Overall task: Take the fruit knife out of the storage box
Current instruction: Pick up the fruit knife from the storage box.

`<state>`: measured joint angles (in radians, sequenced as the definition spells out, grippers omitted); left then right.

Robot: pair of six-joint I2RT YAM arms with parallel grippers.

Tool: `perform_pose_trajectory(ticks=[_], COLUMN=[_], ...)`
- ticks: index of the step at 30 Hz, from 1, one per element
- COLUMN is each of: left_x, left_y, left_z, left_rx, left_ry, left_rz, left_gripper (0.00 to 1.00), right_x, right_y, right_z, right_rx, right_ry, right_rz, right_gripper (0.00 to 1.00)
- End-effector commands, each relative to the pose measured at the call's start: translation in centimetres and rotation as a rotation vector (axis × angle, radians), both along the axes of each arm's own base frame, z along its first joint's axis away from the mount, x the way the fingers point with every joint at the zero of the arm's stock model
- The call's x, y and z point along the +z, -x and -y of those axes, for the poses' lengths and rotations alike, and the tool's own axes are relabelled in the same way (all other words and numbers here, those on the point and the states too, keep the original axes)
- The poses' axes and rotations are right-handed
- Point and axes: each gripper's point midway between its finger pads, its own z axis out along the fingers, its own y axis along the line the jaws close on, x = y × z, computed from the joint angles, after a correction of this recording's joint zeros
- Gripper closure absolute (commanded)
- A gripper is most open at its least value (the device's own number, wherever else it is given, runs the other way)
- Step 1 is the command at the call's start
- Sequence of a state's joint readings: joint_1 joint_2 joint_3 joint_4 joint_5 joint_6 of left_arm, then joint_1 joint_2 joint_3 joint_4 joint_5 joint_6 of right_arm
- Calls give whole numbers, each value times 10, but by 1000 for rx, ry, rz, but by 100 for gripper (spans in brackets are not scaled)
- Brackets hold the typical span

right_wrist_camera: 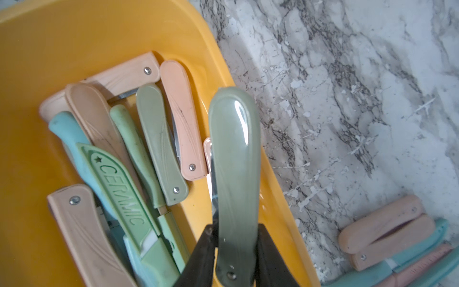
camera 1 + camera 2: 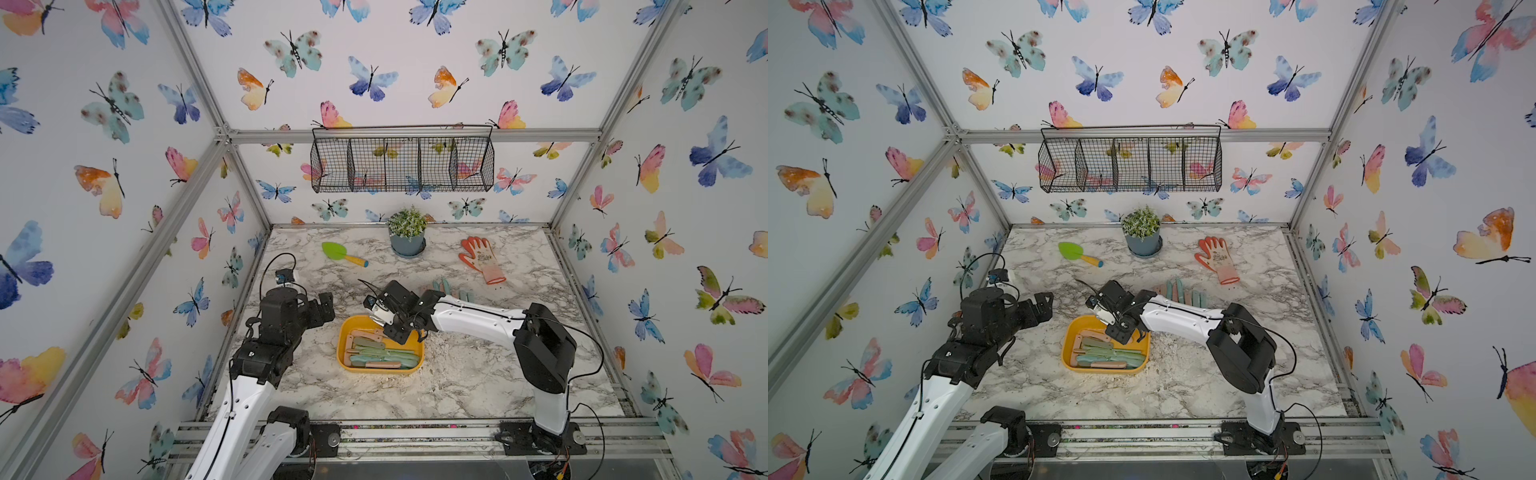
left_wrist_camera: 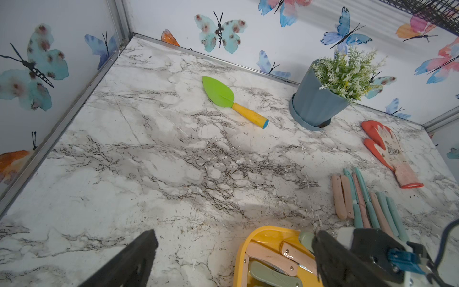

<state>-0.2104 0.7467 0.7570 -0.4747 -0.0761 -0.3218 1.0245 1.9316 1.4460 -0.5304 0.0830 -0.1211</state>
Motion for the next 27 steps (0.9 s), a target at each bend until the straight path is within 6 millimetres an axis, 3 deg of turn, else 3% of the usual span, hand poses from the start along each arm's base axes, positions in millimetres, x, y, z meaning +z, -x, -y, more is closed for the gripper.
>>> perform_pose_trajectory(ticks=[1,7,12,18,27], left_x=[12,10,6,-1,-1], left_y=[-1,-1,-2,-1,2], left_z=[5,14,29,48,62], left_rx=[-28,-76,-157,-249,-321], left_ry=[21,41,72,111,141], left_rz=[38,34,20,-14,-15], left_gripper=[2,1,2,2,2], right_x=[12,30,36,31,18], right_y=[-1,-15,-33,-61,-95], right_z=[7,26,58,116,226], right_rx=[-42,-133,-239,-417,-728], right_ry=[-20,-85,-119,-162,-239], right_rz=[8,0,-19,-57,-125], right_gripper=[72,73,73,73,73])
